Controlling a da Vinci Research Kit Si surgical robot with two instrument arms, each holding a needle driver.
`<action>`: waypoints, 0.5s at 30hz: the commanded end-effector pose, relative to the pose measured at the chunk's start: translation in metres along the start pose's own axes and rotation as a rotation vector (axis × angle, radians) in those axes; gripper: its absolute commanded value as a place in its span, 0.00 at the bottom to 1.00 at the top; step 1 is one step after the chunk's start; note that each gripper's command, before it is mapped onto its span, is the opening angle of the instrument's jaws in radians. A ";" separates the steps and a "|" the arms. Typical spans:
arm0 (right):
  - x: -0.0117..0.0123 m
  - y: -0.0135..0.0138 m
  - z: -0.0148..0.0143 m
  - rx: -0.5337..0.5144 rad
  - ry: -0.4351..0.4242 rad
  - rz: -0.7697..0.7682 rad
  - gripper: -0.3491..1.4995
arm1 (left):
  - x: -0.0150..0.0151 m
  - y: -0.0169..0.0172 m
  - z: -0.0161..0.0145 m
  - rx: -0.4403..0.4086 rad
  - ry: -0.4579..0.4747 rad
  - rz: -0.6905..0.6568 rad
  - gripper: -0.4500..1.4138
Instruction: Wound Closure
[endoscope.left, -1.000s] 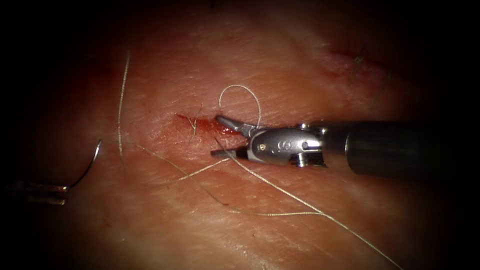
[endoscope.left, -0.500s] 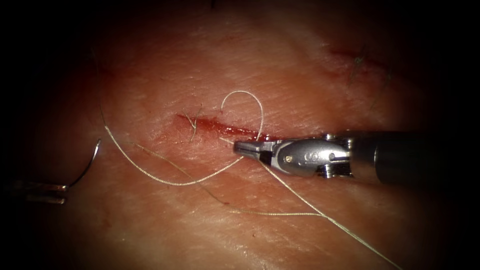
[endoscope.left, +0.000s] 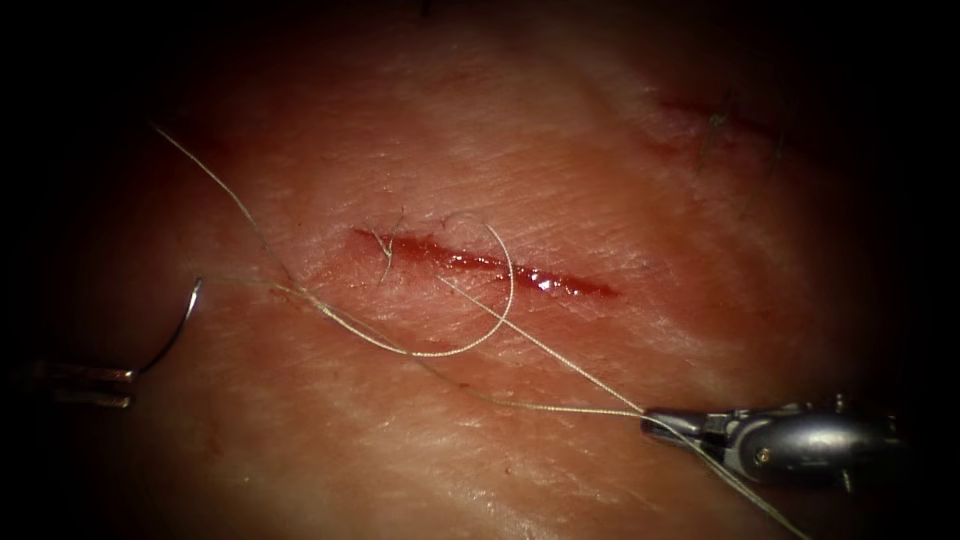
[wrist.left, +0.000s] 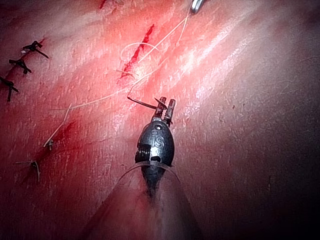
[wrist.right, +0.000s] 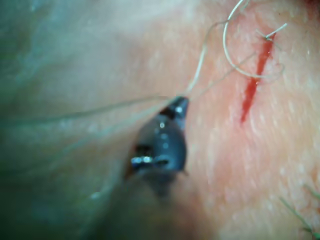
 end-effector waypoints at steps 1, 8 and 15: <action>-0.0008 -0.0011 -0.0012 0.002 -0.011 0.011 0.00 | -0.0006 0.0003 0.0007 -0.003 0.001 -0.002 0.00; -0.0019 -0.0031 -0.0100 0.018 -0.059 0.039 0.00 | -0.0006 0.0003 0.0006 -0.004 0.001 -0.002 0.00; -0.0013 -0.0069 -0.0159 0.144 -0.148 0.068 0.00 | -0.0006 0.0004 0.0004 -0.004 0.001 -0.002 0.00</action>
